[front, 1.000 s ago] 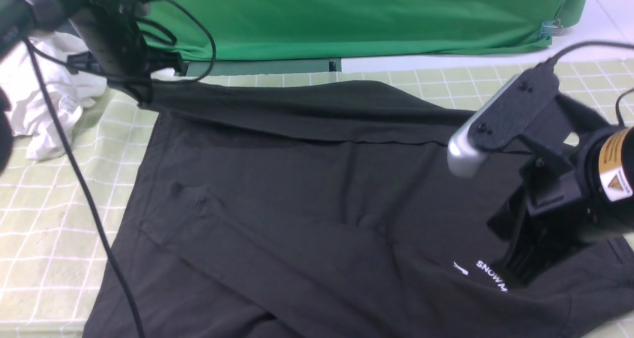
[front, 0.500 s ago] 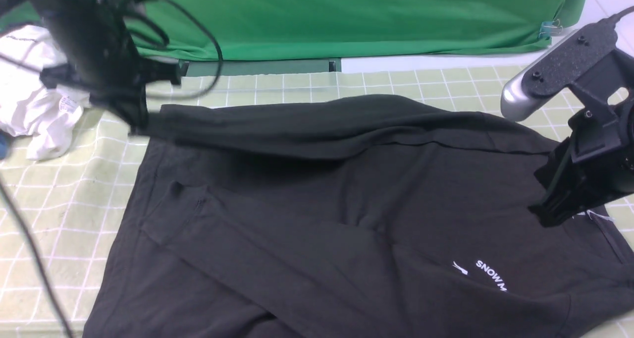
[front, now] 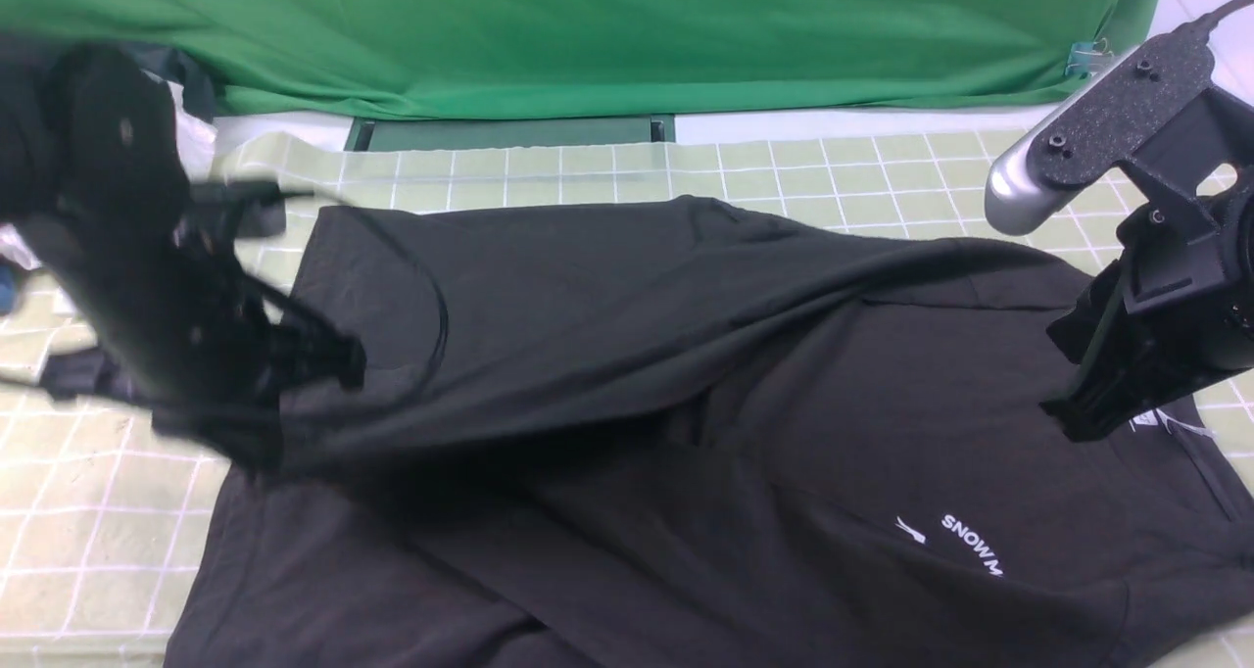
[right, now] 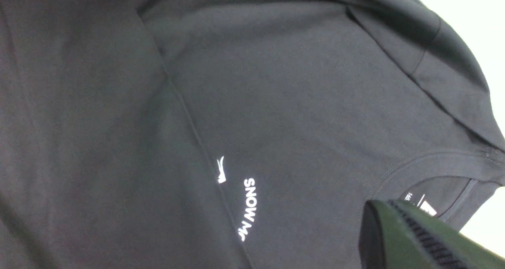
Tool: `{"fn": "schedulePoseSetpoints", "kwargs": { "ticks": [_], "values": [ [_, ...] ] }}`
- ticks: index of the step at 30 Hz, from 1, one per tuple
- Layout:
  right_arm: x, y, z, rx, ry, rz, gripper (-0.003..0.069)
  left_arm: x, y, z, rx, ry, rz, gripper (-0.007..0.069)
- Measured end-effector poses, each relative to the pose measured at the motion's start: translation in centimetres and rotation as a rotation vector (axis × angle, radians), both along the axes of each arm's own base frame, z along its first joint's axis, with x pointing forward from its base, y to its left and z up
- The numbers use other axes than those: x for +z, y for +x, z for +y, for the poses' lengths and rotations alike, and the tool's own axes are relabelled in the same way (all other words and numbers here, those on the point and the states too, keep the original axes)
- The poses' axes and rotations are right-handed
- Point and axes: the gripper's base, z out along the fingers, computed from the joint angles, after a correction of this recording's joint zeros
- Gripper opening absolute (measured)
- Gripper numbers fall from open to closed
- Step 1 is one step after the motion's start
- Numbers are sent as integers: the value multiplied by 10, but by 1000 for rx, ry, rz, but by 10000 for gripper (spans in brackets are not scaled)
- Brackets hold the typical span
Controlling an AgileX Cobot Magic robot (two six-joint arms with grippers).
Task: Fold a long-sleeved shirt over a green coffee tablecloth.
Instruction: 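Fold the left side of the dark shirt inward over its body with the left gripper, then grasp the near edge of the shirt at its hem and shoulder corners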
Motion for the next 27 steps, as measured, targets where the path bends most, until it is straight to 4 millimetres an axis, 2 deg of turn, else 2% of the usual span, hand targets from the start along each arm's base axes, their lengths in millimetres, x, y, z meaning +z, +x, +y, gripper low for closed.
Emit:
{"fn": "schedulePoseSetpoints", "kwargs": {
  "ticks": [5,12,15,17,18,20,23,27],
  "values": [
    [0,0,0,3,5,-4,17,-18,-13,-8,-12,-12,45,15],
    [-1,0,0,3,5,0,23,-21,-16,-12,-31,-9,58,48],
    [-4,-1,0,3,0,8,29,-21,-18,-10,-39,13,83,125],
    [-7,-1,0,3,-3,13,34,-21,-21,-9,-44,24,115,221],
    [-7,-1,0,3,-3,13,34,-21,-21,-9,-44,24,116,221],
    [-6,-1,0,3,-2,12,36,-22,-23,-8,-43,28,128,289],
    [-7,-1,0,4,-2,11,45,-29,-35,-6,-8,24,145,391],
    [-7,-1,0,3,-2,12,49,-33,-56,-2,15,16,132,425]
  ]
}}
